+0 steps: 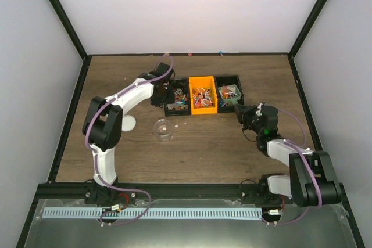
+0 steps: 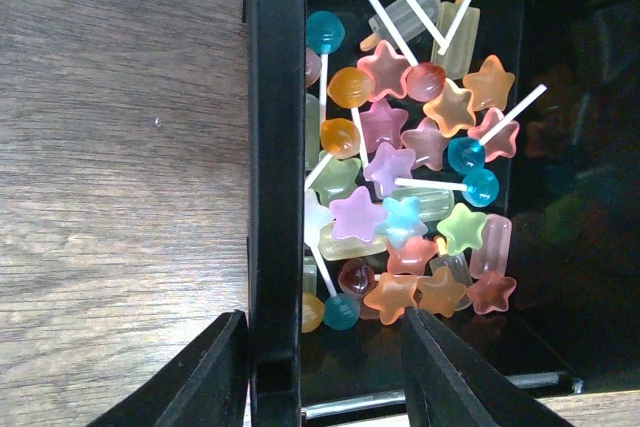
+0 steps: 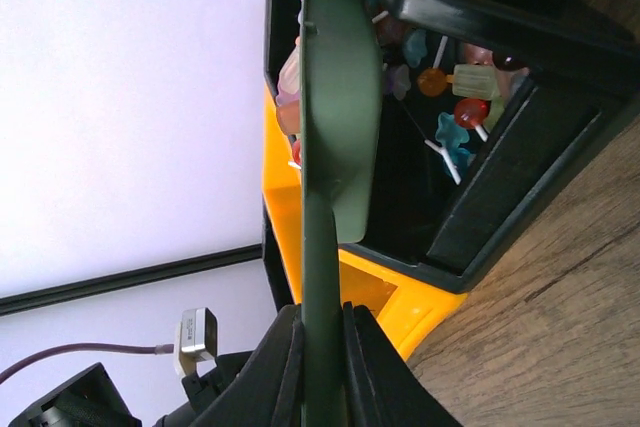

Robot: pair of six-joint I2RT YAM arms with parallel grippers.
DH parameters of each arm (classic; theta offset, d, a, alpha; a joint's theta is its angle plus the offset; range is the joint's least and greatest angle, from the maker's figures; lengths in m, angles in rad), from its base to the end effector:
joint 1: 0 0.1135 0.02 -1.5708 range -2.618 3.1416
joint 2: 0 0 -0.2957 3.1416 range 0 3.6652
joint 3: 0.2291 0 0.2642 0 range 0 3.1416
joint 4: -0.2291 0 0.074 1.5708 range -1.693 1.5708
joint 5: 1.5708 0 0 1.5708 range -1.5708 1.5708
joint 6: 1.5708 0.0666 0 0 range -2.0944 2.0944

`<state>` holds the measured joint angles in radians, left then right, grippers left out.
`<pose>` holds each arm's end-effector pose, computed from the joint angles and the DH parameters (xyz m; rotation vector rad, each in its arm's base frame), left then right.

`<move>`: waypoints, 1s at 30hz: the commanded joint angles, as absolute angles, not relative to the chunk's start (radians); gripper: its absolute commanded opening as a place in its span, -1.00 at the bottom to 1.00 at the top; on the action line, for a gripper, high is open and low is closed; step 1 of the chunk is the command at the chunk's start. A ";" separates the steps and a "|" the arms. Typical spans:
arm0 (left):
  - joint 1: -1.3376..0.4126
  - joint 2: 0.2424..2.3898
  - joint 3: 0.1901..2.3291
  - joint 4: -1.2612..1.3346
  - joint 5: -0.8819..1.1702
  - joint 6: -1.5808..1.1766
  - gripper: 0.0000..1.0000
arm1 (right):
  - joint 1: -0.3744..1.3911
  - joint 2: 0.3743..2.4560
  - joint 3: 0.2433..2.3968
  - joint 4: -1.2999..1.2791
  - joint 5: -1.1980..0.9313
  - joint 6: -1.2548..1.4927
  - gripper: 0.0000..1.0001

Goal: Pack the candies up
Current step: Scoop the fake candies from the storage box, then place the fake candies in the packing bottle.

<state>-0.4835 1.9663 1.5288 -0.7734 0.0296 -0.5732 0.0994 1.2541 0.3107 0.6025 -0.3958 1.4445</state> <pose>0.3903 -0.2072 0.2001 -0.1193 2.8282 -0.2958 0.2514 0.0509 0.1761 1.0925 1.8567 1.3573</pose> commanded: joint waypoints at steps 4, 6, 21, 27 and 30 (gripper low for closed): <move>-0.487 1.913 1.573 -0.759 0.042 -0.545 0.01 | 0.097 1.171 0.319 0.626 -0.477 1.386 -0.99; -0.484 1.915 1.584 -0.764 0.049 -0.539 0.13 | 0.097 1.146 0.322 0.611 -0.493 1.371 -0.99; -0.378 1.884 1.523 -0.740 0.072 -0.518 0.32 | 0.110 1.075 0.333 0.538 -0.760 1.276 -0.99; -0.294 1.849 1.458 -0.716 0.081 -0.512 0.32 | 0.204 1.095 0.390 0.478 -0.819 1.197 -0.99; -0.256 1.831 1.420 -0.707 0.090 -0.511 0.33 | 0.250 1.090 0.403 0.483 -0.832 1.191 -0.99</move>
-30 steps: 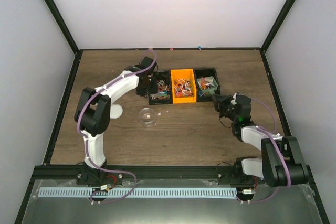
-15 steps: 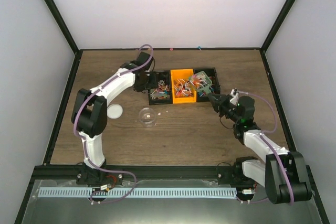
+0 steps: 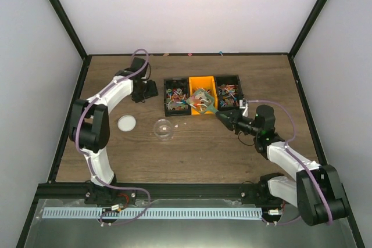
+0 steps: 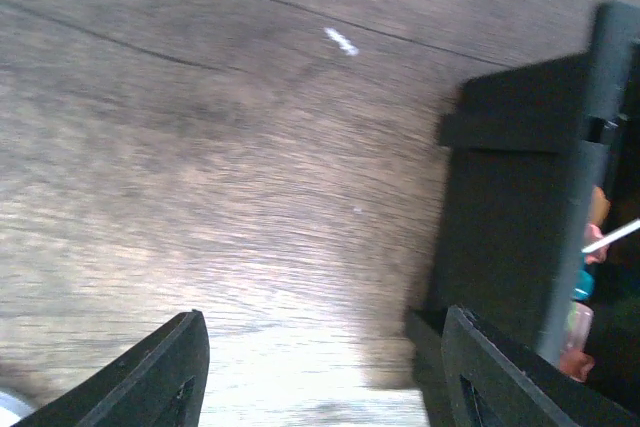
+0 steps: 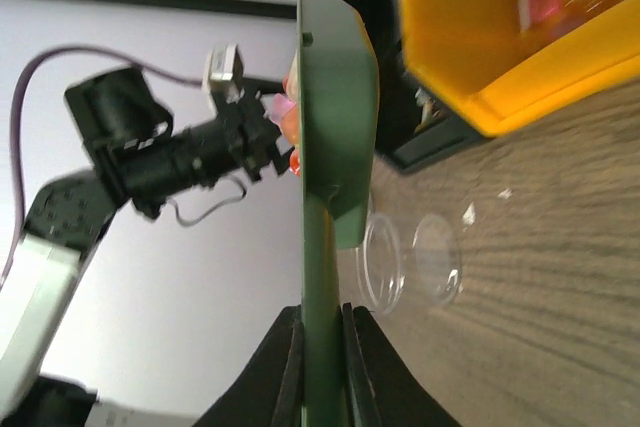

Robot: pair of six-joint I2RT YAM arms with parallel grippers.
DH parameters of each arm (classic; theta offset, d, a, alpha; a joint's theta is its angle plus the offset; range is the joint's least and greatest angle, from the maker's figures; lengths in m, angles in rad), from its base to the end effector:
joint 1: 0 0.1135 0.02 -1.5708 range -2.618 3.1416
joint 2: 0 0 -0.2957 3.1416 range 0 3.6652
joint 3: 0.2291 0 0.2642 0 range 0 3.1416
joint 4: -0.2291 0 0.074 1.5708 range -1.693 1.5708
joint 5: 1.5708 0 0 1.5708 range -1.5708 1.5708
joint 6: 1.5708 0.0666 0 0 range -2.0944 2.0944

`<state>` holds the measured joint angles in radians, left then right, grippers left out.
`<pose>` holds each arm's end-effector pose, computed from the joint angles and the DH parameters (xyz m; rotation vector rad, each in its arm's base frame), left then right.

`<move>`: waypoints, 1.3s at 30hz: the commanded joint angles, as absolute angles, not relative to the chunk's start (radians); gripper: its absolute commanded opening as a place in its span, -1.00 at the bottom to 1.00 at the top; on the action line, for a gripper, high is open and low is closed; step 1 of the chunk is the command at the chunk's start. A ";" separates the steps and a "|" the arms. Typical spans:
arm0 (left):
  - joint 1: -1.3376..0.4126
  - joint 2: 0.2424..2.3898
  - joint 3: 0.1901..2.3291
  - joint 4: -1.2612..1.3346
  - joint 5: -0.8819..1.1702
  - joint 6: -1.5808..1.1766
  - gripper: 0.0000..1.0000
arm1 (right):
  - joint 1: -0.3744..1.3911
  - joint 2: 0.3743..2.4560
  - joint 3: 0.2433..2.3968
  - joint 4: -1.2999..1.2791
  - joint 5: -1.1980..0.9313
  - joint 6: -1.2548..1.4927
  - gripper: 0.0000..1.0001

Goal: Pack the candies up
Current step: Place the fake candies in the packing bottle.

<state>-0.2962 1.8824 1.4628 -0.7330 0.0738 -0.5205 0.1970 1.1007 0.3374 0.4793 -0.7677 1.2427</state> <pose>0.4071 -0.1294 0.2166 -0.2882 2.7533 -0.3271 0.2170 0.0905 0.2084 0.4860 2.0871 1.6367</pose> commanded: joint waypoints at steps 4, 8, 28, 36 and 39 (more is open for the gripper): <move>-0.224 1.803 1.367 -0.689 0.090 -0.507 0.33 | 0.313 1.099 0.420 0.474 -0.852 1.164 -0.99; -0.213 1.791 1.328 -0.669 0.089 -0.507 0.34 | 0.371 1.125 0.429 0.479 -0.876 1.137 -0.99; -0.175 1.793 1.299 -0.645 0.107 -0.495 0.37 | 0.523 1.197 0.633 0.090 -0.739 0.781 -0.99; -0.170 1.798 1.292 -0.642 0.115 -0.498 0.37 | 0.554 1.203 0.724 -0.054 -0.644 0.683 -0.99; -0.167 1.799 1.285 -0.637 0.122 -0.502 0.37 | 0.555 1.202 0.733 -0.078 -0.635 0.658 -0.99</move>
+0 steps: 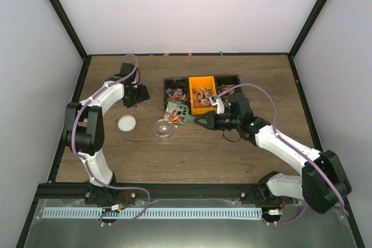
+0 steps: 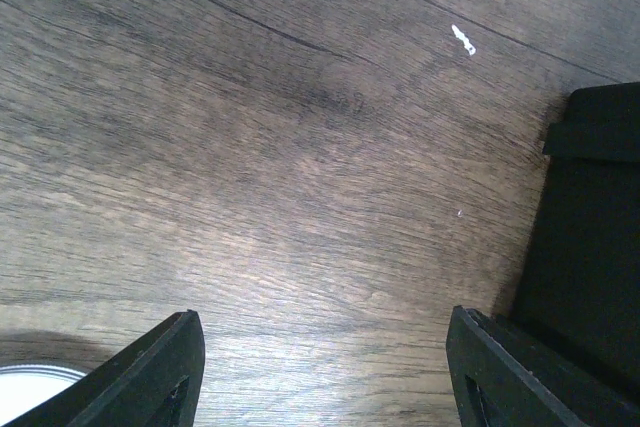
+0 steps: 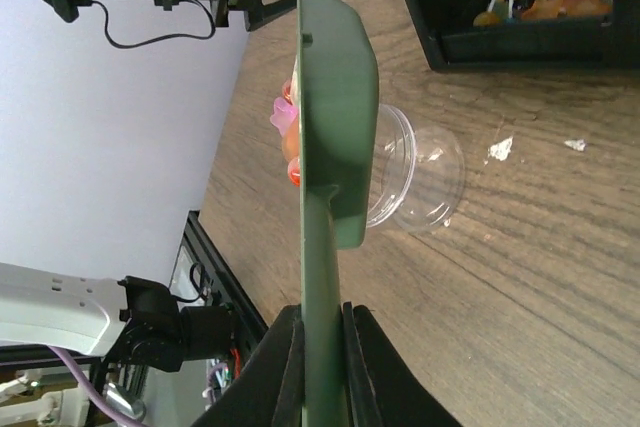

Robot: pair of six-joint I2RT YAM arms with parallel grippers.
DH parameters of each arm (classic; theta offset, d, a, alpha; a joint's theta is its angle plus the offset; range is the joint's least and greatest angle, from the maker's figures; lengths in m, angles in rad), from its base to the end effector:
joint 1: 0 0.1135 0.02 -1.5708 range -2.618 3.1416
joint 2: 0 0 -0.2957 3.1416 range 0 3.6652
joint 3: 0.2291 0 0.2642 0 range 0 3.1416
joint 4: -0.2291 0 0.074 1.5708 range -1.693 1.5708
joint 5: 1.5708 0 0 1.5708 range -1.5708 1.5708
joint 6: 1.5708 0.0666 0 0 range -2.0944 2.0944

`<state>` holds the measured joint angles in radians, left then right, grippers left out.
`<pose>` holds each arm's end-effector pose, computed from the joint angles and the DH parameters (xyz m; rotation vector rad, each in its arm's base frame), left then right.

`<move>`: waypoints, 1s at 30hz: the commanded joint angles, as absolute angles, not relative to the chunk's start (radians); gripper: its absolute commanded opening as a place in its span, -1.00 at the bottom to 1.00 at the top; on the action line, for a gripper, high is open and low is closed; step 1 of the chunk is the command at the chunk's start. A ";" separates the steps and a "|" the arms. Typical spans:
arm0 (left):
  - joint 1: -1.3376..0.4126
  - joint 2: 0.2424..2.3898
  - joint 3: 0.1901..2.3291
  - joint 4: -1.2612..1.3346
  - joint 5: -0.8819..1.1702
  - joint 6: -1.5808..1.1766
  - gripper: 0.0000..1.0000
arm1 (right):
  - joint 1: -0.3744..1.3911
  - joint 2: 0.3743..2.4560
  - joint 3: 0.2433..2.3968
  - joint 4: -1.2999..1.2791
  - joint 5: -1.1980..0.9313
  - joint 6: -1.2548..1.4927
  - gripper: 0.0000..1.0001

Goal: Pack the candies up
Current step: Place the fake candies in the packing bottle.

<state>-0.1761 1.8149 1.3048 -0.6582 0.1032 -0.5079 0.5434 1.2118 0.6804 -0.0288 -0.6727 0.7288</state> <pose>0.3928 -0.0769 0.1981 -0.4300 2.7452 -0.3253 0.2141 0.1778 0.2447 -0.2314 2.3454 1.4112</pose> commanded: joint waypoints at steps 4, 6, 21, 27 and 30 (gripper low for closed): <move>-0.163 1.801 1.278 -0.632 0.126 -0.504 0.37 | 0.561 1.192 0.724 -0.082 -0.621 0.646 -0.99; -0.162 1.802 1.276 -0.627 0.129 -0.511 0.37 | 0.571 1.193 0.732 -0.100 -0.602 0.629 -0.99; -0.160 1.813 1.261 -0.608 0.164 -0.533 0.37 | 0.693 1.247 0.834 -0.218 -0.442 0.557 -0.99; -0.159 1.815 1.252 -0.599 0.169 -0.534 0.37 | 0.701 1.239 0.853 -0.264 -0.412 0.546 -0.99; -0.158 1.817 1.249 -0.595 0.172 -0.535 0.37 | 0.703 1.236 0.862 -0.284 -0.397 0.538 -0.99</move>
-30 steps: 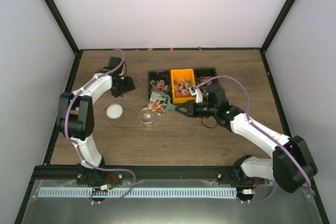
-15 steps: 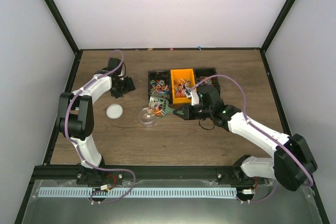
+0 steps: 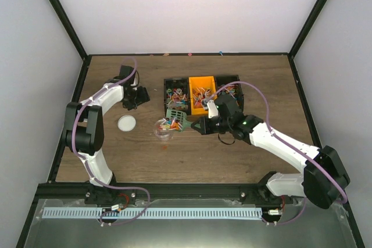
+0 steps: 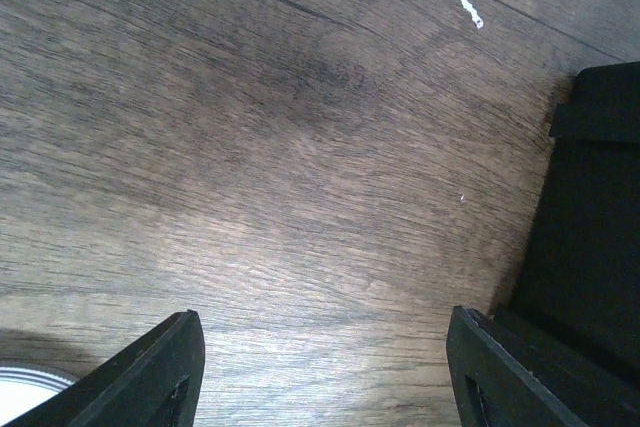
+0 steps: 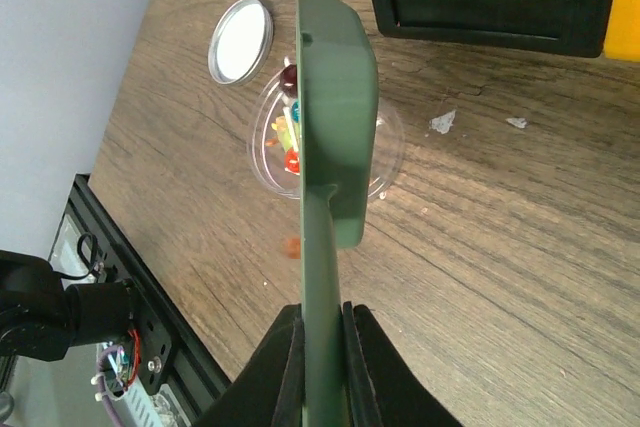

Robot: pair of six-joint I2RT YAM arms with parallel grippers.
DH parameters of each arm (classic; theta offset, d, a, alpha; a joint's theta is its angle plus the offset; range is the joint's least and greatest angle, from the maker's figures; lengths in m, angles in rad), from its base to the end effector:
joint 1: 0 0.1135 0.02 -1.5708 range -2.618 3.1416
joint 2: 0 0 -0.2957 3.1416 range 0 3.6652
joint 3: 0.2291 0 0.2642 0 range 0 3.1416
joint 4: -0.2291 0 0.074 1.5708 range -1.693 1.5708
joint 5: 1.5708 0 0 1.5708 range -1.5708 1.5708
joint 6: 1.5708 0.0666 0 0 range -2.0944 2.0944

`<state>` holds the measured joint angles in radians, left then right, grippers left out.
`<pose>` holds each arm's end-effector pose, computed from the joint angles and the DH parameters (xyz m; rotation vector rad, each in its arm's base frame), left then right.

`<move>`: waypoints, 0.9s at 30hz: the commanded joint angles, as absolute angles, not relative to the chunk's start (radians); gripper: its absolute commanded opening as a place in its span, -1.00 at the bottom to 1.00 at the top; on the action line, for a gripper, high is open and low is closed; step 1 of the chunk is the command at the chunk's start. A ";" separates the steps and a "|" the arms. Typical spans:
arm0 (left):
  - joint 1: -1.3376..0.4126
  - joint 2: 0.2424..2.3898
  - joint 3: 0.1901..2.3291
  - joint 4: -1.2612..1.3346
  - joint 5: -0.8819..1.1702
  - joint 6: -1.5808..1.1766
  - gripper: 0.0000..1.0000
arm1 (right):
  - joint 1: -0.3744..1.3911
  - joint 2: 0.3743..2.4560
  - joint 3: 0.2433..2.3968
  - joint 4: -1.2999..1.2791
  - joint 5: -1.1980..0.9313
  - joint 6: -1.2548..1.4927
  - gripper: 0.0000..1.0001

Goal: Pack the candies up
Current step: Place the fake candies in the packing bottle.

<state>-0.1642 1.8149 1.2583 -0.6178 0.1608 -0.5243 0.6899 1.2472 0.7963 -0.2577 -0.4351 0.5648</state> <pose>0.3885 -0.0752 0.1865 -0.4560 2.7578 -0.4014 0.2025 0.2035 0.2483 -0.4033 2.4392 1.1043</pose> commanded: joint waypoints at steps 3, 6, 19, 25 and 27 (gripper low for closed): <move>-0.158 1.819 1.247 -0.592 0.175 -0.537 0.37 | 0.709 1.236 0.876 -0.306 -0.379 0.529 -0.99; -0.158 1.819 1.246 -0.590 0.175 -0.537 0.37 | 0.721 1.247 0.906 -0.341 -0.348 0.517 -0.99; -0.158 1.828 1.264 -0.587 0.182 -0.542 0.37 | 0.762 1.286 1.018 -0.469 -0.248 0.462 -0.99; -0.158 1.829 1.256 -0.578 0.186 -0.545 0.37 | 0.801 1.279 1.033 -0.512 -0.189 0.464 -0.99; -0.158 1.825 1.256 -0.577 0.184 -0.545 0.37 | 0.819 1.288 1.051 -0.536 -0.163 0.462 -0.99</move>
<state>-0.1631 1.8168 1.2526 -0.5964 0.1711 -0.5373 0.7822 1.2839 0.9787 -0.4797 -0.2344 0.4824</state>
